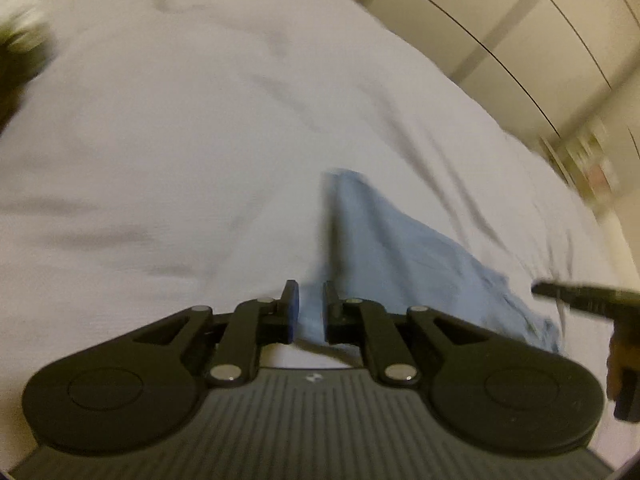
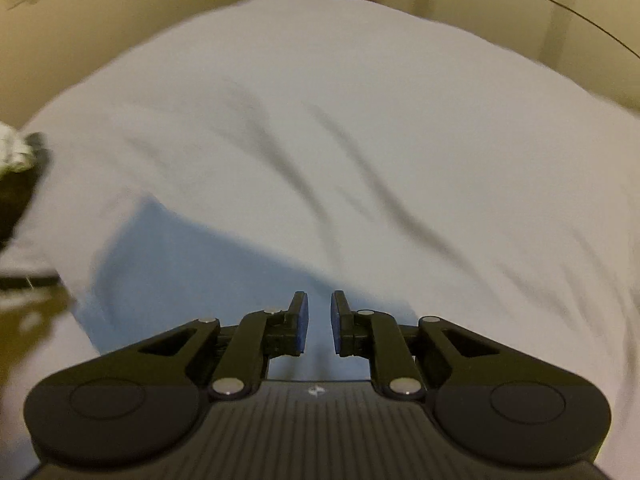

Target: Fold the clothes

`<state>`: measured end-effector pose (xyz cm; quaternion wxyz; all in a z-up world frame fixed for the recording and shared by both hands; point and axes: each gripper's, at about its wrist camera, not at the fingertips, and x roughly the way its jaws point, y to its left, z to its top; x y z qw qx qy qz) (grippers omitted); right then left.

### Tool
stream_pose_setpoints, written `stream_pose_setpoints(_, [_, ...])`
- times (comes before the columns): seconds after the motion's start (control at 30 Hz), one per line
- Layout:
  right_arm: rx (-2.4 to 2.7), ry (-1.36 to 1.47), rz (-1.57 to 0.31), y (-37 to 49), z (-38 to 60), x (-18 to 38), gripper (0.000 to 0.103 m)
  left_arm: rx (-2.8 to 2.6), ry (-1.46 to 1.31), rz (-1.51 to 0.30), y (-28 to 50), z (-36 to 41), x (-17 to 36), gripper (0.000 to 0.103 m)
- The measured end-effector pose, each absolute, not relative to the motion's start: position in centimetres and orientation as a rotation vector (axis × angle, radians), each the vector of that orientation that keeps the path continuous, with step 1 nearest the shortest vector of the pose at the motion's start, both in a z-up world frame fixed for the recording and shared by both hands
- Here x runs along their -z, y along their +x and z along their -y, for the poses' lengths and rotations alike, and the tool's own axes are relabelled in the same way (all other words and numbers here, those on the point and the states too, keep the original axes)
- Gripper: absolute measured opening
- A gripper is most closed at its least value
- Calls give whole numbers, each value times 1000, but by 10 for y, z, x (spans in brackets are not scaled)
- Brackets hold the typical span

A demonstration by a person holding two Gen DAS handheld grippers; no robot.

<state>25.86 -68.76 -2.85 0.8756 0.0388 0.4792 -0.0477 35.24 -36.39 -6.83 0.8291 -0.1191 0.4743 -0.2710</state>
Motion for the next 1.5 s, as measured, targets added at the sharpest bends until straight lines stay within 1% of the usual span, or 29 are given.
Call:
stream_pose_setpoints(0.03, [149,96,-1012,233,700,31,16,617,-213,-1005,348,379,62,15])
stream_pose_setpoints(0.07, [198,110,-1026,206,712,34,19,662,-174,-1002,343,395,56,20])
stream_pose_setpoints(0.1, [247,132,-1040,181,724,37,24,704,-141,-1002,337,410,53,22])
stream_pose_setpoints(0.13, [296,158,-1052,156,736,40,26,757,-101,-1000,332,430,49,27])
stream_pose_setpoints(0.17, [347,199,-1058,132,749,42,31,809,-61,-997,327,451,44,31])
stream_pose_setpoints(0.2, [400,247,-1054,108,762,44,35,865,-17,-989,320,471,40,33])
stream_pose_setpoints(0.27, [501,336,-1043,61,788,48,37,983,73,-969,299,515,32,41])
stream_pose_setpoints(0.3, [519,353,-1034,49,799,50,38,1040,115,-958,287,536,27,43])
stream_pose_setpoints(0.43, [591,419,-997,0,842,58,39,1271,295,-903,232,620,21,44])
stream_pose_setpoints(0.5, [621,447,-978,-22,864,61,40,1369,377,-862,195,649,20,44])
stream_pose_setpoints(0.63, [507,381,-969,-18,896,63,40,1525,524,-741,114,697,24,44])
stream_pose_setpoints(0.73, [372,295,-999,-4,909,71,40,1592,617,-655,67,719,37,49])
stream_pose_setpoints(0.77, [341,251,-1014,1,909,73,40,1611,646,-626,53,727,41,49])
stream_pose_setpoints(0.83, [306,192,-1020,11,912,79,41,1626,687,-583,44,736,46,49])
stream_pose_setpoints(0.93, [246,217,-1001,17,920,87,42,1632,733,-538,46,747,51,50])
stream_pose_setpoints(0.97, [217,236,-1002,18,922,90,41,1627,748,-530,52,751,52,50])
stream_pose_setpoints(1.0, [191,254,-1003,19,924,92,27,1623,765,-523,59,755,53,50])
stream_pose_setpoints(1.03, [185,261,-1000,19,924,91,21,1626,781,-520,68,760,54,50])
stream_pose_setpoints(1.07, [201,257,-989,17,924,88,2,1630,794,-519,78,765,53,50])
stream_pose_setpoints(1.1, [217,253,-979,14,924,85,0,1635,807,-517,87,770,51,50])
stream_pose_setpoints(1.27, [363,191,-906,-11,926,63,0,1676,850,-502,114,801,45,50])
stream_pose_setpoints(1.43, [444,167,-842,-35,925,43,0,1780,902,-498,113,838,47,50])
stream_pose_setpoints(1.47, [464,181,-827,-40,926,40,2,1809,924,-494,111,845,49,50])
stream_pose_setpoints(1.5, [488,204,-809,-47,928,36,7,1842,953,-482,106,850,51,50])
